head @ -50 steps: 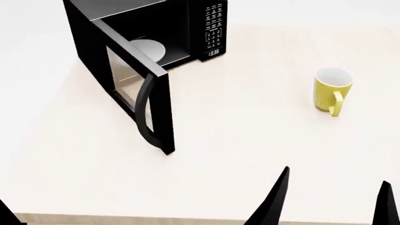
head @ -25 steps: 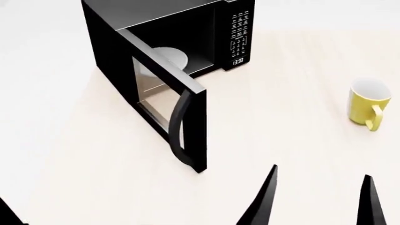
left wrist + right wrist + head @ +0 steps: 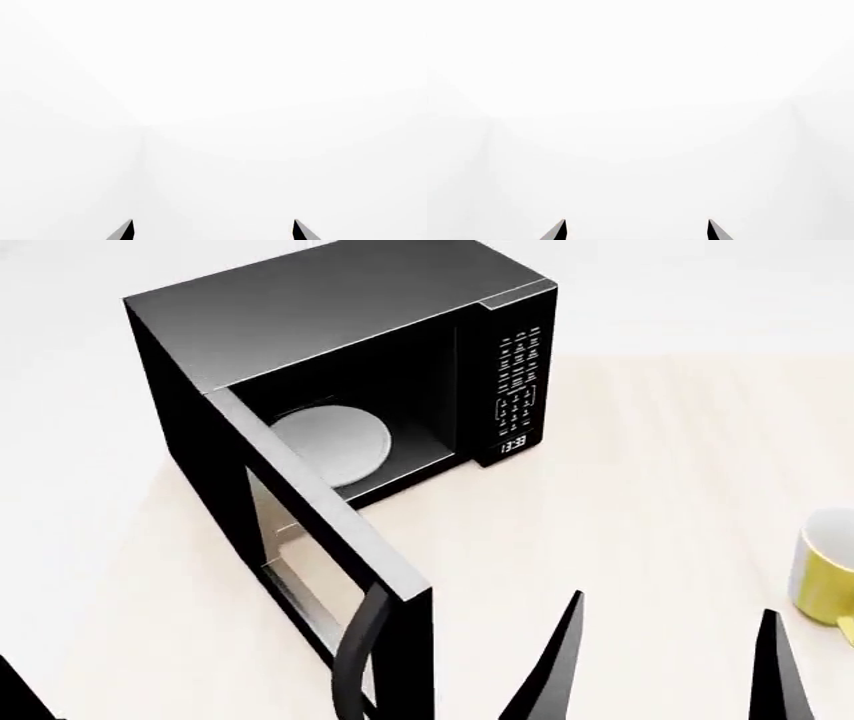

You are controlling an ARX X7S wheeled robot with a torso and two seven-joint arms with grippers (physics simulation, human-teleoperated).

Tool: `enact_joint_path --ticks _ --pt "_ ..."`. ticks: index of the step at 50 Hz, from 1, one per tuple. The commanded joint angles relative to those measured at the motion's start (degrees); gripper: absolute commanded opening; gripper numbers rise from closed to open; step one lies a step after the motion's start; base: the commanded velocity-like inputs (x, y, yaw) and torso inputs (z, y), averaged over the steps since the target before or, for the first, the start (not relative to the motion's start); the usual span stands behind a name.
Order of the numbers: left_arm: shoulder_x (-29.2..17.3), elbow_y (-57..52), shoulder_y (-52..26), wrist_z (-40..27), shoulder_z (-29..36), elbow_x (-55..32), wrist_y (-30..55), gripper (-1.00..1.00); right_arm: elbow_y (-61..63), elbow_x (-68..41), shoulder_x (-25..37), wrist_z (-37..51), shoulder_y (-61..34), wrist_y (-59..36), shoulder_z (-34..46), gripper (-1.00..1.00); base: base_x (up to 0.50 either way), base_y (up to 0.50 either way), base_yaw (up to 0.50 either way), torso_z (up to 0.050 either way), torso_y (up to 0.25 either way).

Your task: Close the microwave.

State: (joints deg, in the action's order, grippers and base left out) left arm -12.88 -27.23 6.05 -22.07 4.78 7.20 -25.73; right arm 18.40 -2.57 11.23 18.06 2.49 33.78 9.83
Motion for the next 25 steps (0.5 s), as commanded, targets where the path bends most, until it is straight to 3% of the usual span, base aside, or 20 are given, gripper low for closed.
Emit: enact_joint_path --ticks 1,21,25 --pt "0.16 0.07 0.00 0.15 -0.20 0.57 0.06 1.00 -0.05 0.44 -0.07 -0.22 0.01 -0.01 -0.21 1.00 0.50 0.00 0.00 0.000 0.000" --pt "-0.53 0.13 0.03 -0.56 0.16 0.34 0.11 1.00 -0.53 2.74 0.21 0.95 0.10 1.37 -0.05 1.00 0.50 0.00 0.00 0.000 0.001" --pt "-0.78 -0.07 -0.14 -0.52 0.08 -0.63 0.77 1.00 -0.74 3.13 0.30 1.15 0.21 2.45 0.05 1.00 0.03 0.00 0.00 0.000 0.000"
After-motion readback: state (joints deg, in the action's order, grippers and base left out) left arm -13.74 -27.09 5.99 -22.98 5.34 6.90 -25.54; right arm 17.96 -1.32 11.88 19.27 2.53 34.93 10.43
